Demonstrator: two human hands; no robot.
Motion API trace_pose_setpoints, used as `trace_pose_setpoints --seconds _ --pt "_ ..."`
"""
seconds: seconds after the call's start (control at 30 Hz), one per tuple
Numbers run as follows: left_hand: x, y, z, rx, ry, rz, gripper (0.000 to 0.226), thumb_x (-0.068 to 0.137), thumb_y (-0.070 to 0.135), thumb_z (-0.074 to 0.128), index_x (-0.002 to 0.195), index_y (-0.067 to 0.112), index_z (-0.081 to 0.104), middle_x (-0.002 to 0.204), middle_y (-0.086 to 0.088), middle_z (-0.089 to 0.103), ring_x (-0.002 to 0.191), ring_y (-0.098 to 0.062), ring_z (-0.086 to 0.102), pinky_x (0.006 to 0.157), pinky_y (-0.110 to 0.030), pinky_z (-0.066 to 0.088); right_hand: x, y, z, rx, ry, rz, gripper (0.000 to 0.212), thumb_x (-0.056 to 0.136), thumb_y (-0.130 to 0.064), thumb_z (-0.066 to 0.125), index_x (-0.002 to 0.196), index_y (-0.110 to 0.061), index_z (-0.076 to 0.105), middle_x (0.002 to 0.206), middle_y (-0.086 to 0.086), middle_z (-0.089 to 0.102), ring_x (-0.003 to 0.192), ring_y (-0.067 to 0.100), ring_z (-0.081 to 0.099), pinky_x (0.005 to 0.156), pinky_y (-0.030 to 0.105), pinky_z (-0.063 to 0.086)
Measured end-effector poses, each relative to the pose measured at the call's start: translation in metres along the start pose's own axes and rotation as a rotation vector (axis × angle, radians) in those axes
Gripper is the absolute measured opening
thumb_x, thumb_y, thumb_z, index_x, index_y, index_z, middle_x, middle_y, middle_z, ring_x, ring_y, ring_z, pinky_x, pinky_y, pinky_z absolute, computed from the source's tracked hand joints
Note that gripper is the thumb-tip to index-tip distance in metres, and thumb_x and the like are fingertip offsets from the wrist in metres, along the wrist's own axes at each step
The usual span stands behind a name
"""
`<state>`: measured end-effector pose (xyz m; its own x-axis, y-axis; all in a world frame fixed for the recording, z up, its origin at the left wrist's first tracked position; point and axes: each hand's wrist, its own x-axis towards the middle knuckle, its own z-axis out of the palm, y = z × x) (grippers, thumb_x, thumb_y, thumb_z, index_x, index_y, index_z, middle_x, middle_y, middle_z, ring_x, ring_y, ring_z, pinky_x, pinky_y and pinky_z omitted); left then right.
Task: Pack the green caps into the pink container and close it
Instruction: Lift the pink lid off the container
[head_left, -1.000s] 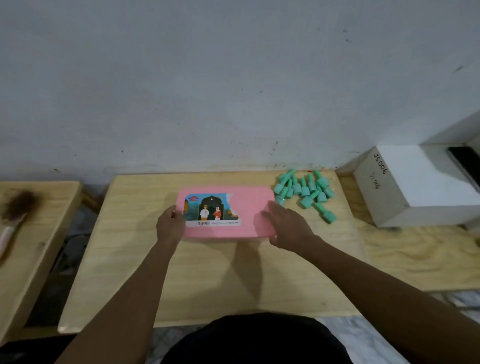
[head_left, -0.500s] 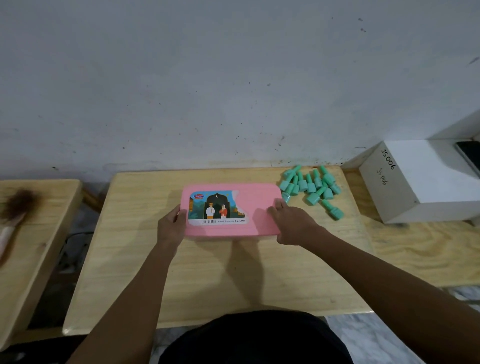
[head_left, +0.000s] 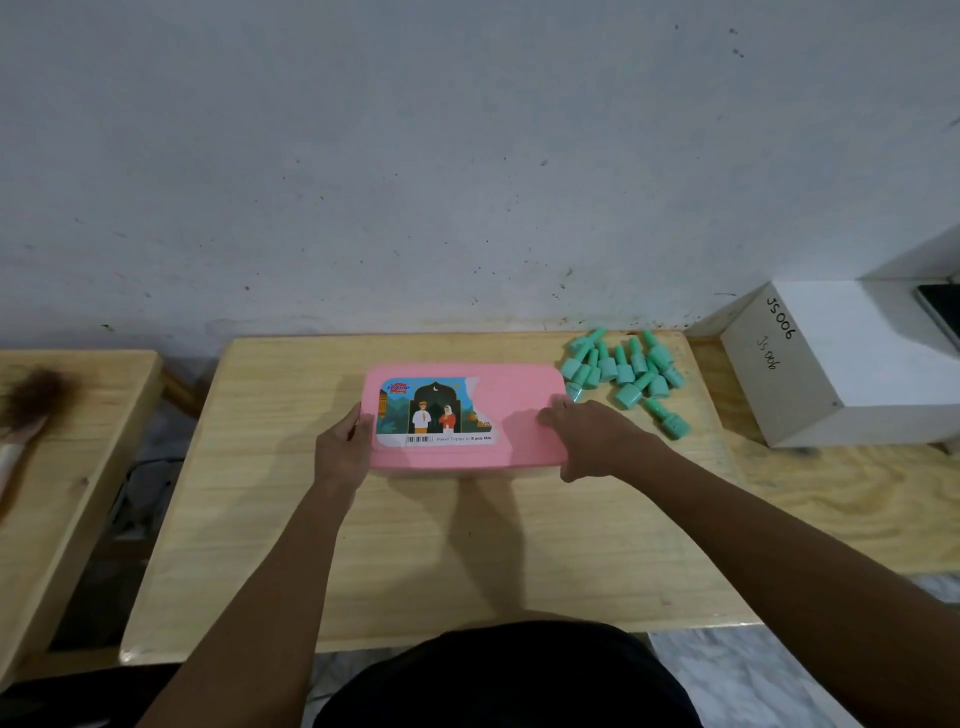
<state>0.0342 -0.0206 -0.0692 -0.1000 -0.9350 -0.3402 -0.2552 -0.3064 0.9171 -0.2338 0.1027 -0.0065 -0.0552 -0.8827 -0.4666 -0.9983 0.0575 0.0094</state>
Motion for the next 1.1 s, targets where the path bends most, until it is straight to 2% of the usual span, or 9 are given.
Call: trace_pose_setpoints --seconds 0.17,0.33,0.4,0.47,0.6,0.73,0.8,0.9,1.1 --pt "0.000 0.000 0.000 -0.016 -0.004 -0.015 0.033 0.097 0.021 0.048 0.127 0.019 0.059 0.103 0.000 0.066 0.087 -0.015 0.058 0.076 -0.031 0.049 -0.004 0.006 -0.021 0.056 -0.005 -0.009 0.077 0.076 -0.040 0.075 0.143 -0.021 0.042 0.127 0.002 0.056 0.109 0.021 0.057 0.093 0.032 0.047" --pt "0.003 -0.004 -0.001 -0.045 -0.009 -0.039 0.033 0.096 0.022 0.050 0.128 0.020 0.059 0.115 -0.007 0.068 0.085 -0.012 0.055 0.077 -0.029 0.045 -0.009 0.012 -0.013 0.061 0.086 0.085 0.079 0.075 -0.050 0.070 0.144 -0.033 0.037 0.154 0.003 0.033 0.140 0.023 0.035 0.116 0.061 0.013" --pt "0.003 -0.004 -0.001 -0.039 -0.013 -0.038 0.033 0.096 0.021 0.049 0.128 0.019 0.060 0.113 -0.008 0.068 0.083 -0.012 0.055 0.074 -0.027 0.046 -0.010 0.011 -0.002 0.164 0.072 0.144 0.083 0.075 -0.048 0.071 0.147 -0.035 0.030 0.154 0.007 0.032 0.136 0.027 0.039 0.113 0.059 0.027" --pt "0.002 -0.003 0.000 -0.028 -0.015 -0.028 0.033 0.097 0.021 0.048 0.127 0.019 0.060 0.109 -0.007 0.067 0.081 -0.013 0.056 0.070 -0.025 0.048 -0.010 0.008 0.007 0.346 0.077 0.188 0.088 0.074 -0.036 0.075 0.148 -0.032 0.027 0.146 0.009 0.036 0.125 0.027 0.047 0.100 0.045 0.047" --pt "0.001 0.000 0.001 -0.002 -0.011 -0.008 0.033 0.097 0.020 0.047 0.128 0.017 0.059 0.105 -0.005 0.066 0.081 -0.013 0.055 0.065 -0.023 0.046 -0.010 0.003 0.011 0.705 0.104 0.156 0.083 0.073 -0.020 0.079 0.140 -0.024 0.030 0.120 0.001 0.046 0.112 0.019 0.049 0.085 0.030 0.047" --pt "0.002 -0.002 0.000 0.006 0.005 -0.022 0.035 0.097 0.022 0.048 0.130 0.018 0.058 0.107 -0.006 0.066 0.080 -0.012 0.054 0.067 -0.023 0.046 -0.004 0.001 0.002 1.163 0.156 0.349 0.060 0.087 -0.027 0.070 0.137 -0.009 0.041 0.118 0.006 0.058 0.104 0.024 0.058 0.070 0.026 0.053" --pt "0.003 -0.002 0.000 0.016 -0.001 -0.025 0.035 0.097 0.023 0.048 0.129 0.019 0.058 0.107 -0.006 0.067 0.079 -0.011 0.054 0.068 -0.024 0.046 0.001 -0.002 -0.001 1.191 0.180 0.457 0.043 0.093 -0.028 0.063 0.127 -0.003 0.053 0.107 0.006 0.060 0.093 0.024 0.061 0.063 0.027 0.053" --pt "0.001 0.000 0.000 0.019 -0.016 -0.015 0.033 0.097 0.021 0.047 0.127 0.019 0.060 0.098 -0.001 0.065 0.076 -0.011 0.055 0.063 -0.022 0.046 0.012 -0.002 0.002 1.151 0.220 0.561 0.035 0.091 -0.031 0.061 0.109 -0.001 0.066 0.100 0.011 0.068 0.089 0.027 0.067 0.077 0.041 0.059" --pt "0.002 0.000 0.000 0.046 -0.021 -0.004 0.031 0.097 0.019 0.045 0.122 0.021 0.063 0.096 -0.001 0.066 0.067 -0.006 0.053 0.058 -0.022 0.044 0.019 -0.005 -0.007 1.110 0.249 0.600 0.054 0.082 -0.047 0.059 0.115 -0.004 0.059 0.100 0.007 0.065 0.088 0.024 0.064 0.077 0.042 0.058"
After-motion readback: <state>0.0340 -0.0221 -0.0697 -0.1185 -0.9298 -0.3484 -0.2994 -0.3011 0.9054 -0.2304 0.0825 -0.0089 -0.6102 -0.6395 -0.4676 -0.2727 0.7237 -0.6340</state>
